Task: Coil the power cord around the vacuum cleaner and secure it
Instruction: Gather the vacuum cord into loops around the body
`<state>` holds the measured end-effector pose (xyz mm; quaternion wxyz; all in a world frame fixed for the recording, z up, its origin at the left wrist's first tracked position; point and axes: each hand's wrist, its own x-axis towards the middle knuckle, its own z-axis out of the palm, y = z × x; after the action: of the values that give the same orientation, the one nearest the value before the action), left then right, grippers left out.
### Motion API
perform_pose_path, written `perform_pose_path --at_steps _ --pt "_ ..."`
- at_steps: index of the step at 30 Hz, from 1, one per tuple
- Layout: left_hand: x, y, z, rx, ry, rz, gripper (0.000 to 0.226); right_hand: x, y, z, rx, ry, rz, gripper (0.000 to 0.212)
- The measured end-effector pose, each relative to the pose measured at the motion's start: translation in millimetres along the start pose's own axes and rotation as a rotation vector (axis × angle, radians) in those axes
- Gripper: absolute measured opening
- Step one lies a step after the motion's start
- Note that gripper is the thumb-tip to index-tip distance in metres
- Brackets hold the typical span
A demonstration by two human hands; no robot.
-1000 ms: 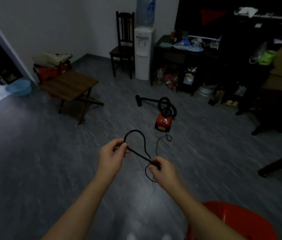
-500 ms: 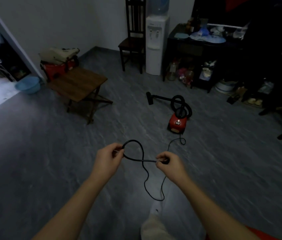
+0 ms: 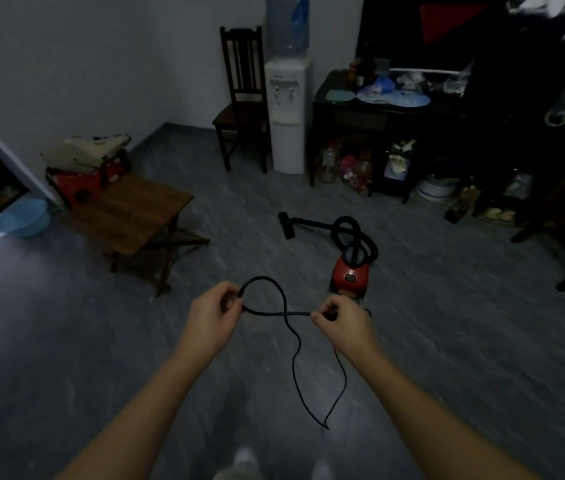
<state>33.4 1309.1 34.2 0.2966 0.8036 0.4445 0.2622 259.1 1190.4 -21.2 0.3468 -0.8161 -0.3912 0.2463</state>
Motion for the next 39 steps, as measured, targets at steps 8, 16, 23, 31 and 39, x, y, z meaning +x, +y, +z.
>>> perform_pose_path --at_steps 8,16,23,31,39 --pt "113 -24 19 -0.06 -0.086 0.1 0.008 74 -19 12 0.29 0.169 0.129 0.018" --pt "229 -57 27 -0.126 -0.284 0.227 0.009 136 -57 38 0.396 0.285 0.222 0.017" --pt "275 -41 60 -0.229 -0.462 0.26 0.013 147 -69 20 0.542 0.498 0.332 0.022" --pt "287 -14 91 -0.223 -0.551 0.32 0.017 162 -64 1 0.637 0.557 0.313 0.031" --pt "276 13 130 -0.239 -0.551 0.271 0.015 173 -14 -19 0.475 0.321 0.255 0.03"
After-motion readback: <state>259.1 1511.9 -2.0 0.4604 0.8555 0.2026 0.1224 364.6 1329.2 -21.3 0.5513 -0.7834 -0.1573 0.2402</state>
